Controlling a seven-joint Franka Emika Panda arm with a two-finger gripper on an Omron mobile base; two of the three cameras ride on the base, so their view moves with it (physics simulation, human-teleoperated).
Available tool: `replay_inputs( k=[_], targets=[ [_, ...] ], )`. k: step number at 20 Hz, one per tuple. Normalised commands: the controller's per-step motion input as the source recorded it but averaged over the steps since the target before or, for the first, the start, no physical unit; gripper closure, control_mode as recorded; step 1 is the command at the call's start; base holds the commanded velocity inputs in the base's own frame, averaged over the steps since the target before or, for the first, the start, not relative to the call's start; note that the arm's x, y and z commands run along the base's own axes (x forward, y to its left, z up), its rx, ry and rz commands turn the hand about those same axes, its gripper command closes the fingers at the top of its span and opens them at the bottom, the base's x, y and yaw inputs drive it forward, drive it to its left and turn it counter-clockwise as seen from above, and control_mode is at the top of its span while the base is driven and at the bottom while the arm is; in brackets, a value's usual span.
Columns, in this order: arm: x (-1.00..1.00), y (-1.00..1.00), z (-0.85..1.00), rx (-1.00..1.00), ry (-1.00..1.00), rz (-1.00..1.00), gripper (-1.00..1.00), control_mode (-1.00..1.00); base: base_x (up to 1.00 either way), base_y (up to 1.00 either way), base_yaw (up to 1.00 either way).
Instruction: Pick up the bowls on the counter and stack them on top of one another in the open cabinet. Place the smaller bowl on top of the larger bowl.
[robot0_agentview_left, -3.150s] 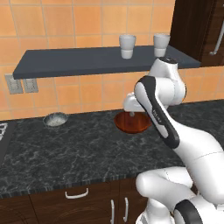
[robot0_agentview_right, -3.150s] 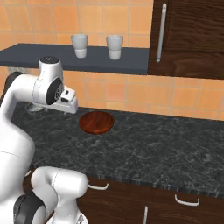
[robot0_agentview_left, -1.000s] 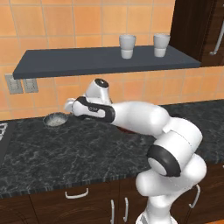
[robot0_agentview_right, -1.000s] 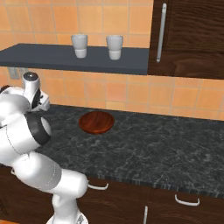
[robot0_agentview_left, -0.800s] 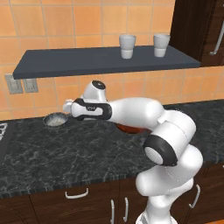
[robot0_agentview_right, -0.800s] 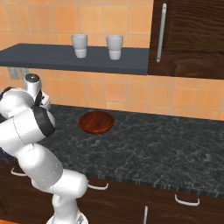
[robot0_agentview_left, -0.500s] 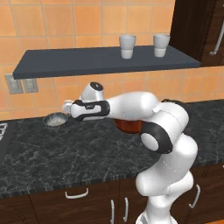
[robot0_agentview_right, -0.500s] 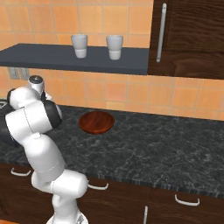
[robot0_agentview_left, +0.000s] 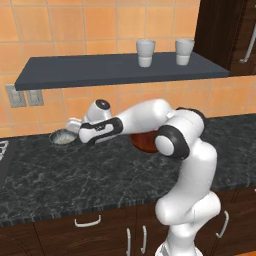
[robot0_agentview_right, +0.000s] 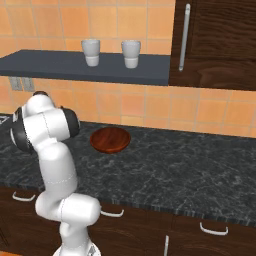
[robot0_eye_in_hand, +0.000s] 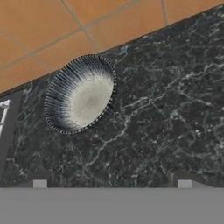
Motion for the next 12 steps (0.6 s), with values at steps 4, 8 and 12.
replay_inputs(
  k=[4,8,12],
  targets=[
    [0.36,0.11,-0.13,0.0,0.05,-0.09,-1.0,-1.0,0.0,0.0,0.0],
    [0.34,0.06,-0.21,0.0,0.12,-0.06,-1.0,-1.0,0.0,0.0,0.0],
    [0.35,0.04,-0.17,0.0,0.12,-0.04,-1.0,-1.0,0.0,0.0,0.0]
  ],
)
